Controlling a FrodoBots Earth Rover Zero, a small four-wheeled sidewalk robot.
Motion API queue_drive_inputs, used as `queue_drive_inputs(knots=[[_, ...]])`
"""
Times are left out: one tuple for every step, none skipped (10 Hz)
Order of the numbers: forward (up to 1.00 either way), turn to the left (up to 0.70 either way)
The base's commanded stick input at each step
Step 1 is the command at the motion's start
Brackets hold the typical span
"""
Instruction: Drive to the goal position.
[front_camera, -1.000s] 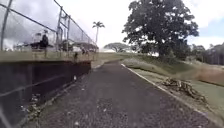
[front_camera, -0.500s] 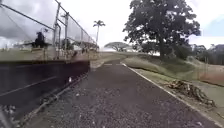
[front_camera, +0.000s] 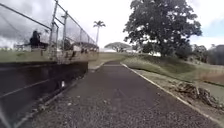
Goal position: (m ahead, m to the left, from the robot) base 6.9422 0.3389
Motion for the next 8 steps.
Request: queue_drive_inputs(knots=[[0.65,0.01],[0.66,0.01],[0.65,0.01],[0.66,0.01],[0.66,0.01],[0.65,0.01],[0.66,0.01],[0.66,0.01]])
